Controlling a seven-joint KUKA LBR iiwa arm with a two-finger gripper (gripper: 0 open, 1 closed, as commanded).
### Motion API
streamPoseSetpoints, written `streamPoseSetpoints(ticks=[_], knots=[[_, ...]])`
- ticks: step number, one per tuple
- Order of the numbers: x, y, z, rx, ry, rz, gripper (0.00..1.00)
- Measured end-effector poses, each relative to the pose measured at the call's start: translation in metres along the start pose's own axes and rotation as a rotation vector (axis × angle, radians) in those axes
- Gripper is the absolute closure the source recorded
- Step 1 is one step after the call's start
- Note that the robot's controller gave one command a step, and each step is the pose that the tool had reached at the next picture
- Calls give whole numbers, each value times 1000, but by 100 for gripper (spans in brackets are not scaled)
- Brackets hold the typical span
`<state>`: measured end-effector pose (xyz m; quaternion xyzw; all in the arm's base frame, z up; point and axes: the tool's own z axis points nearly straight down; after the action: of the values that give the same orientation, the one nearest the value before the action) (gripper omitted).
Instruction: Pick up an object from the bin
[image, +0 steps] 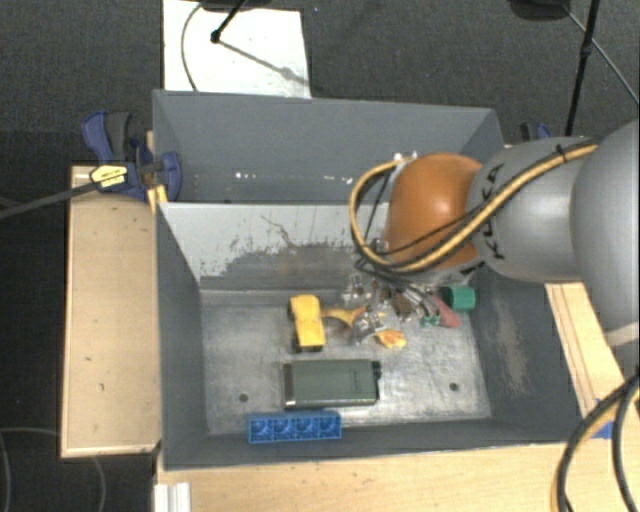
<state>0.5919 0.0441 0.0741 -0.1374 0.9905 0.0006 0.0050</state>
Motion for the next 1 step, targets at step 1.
streamPoseSetpoints(ticks=[1], knots=[[0,0,0,0,0,1,100]])
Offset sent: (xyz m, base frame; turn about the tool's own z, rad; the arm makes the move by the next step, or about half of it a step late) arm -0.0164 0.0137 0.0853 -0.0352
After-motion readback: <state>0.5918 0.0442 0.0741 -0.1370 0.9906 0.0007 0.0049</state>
